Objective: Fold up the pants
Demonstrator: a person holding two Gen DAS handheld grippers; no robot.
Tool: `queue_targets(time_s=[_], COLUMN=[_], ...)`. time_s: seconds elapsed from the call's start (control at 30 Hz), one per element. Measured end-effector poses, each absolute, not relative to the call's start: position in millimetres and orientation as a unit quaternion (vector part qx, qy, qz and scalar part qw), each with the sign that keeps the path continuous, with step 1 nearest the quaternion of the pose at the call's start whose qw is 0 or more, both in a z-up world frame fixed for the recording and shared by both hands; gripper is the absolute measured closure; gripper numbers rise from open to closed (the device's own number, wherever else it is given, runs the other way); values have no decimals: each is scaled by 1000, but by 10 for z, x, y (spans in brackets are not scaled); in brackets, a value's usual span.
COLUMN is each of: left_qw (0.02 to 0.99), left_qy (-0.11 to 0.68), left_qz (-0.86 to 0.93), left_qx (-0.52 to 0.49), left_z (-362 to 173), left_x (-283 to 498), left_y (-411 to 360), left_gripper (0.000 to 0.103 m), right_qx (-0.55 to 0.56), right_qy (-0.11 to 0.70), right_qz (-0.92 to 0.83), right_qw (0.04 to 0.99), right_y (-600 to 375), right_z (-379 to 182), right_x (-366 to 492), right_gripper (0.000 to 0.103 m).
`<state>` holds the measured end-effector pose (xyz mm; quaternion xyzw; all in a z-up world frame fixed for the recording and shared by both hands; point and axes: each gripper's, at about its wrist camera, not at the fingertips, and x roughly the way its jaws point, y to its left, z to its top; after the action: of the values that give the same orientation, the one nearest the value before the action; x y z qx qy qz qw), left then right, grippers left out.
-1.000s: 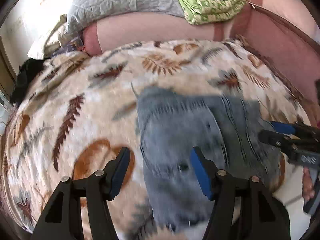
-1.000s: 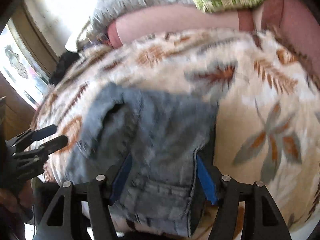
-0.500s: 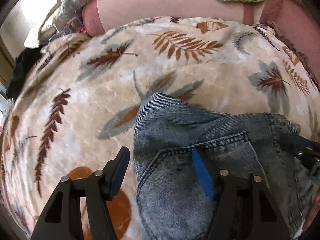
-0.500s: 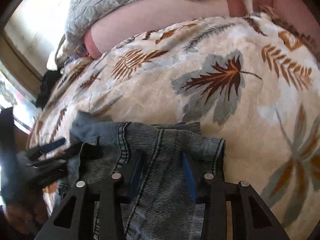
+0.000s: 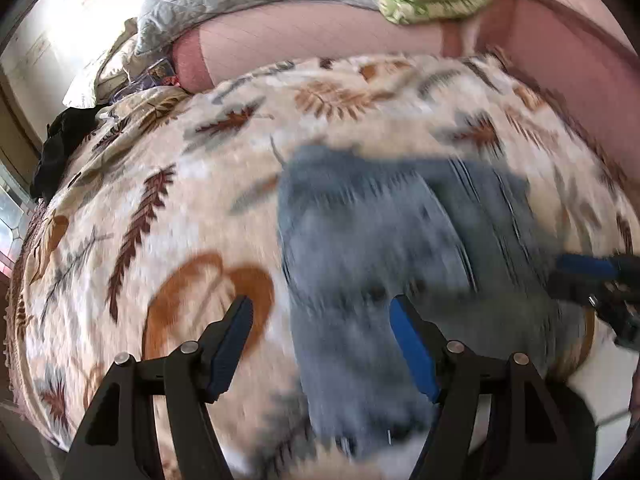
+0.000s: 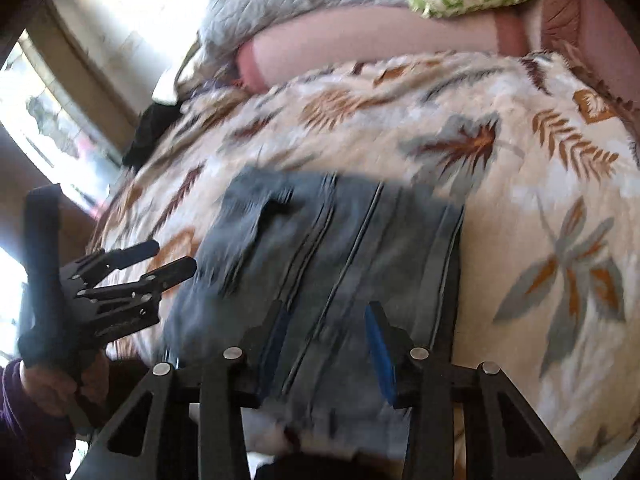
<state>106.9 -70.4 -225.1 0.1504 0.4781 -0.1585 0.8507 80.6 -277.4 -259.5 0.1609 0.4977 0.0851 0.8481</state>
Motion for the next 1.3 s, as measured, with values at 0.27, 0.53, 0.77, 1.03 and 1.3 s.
queue_targets(time_s=[0.27, 0.53, 0.77, 1.03, 1.3], left_qw=[833, 880, 918, 931, 928], left_qy=[514, 434, 358, 322, 333], left_qz=[-145, -133, -113, -107, -97], left_qx=[145, 140, 127, 135, 138], left_z=[-2555, -1870, -1262, -977, -1051], left_x=[1003, 660, 407, 210, 247], left_y=[-694, -630, -539, -528, -536], left_gripper=[29, 29, 28, 28, 28], right_qx=[121, 130, 120, 110, 112], right_qy=[528, 466, 384, 354, 364], right_qz=[56, 58, 63, 71, 78], right_qw=[839, 874, 913, 926, 922], right_y=[-2564, -2697, -2727, -2609, -2581], right_z=[-2893, -2304, -1628, -1337, -1435], right_x=[717, 412, 145, 3, 19], right_gripper=[59, 58, 58, 58, 45])
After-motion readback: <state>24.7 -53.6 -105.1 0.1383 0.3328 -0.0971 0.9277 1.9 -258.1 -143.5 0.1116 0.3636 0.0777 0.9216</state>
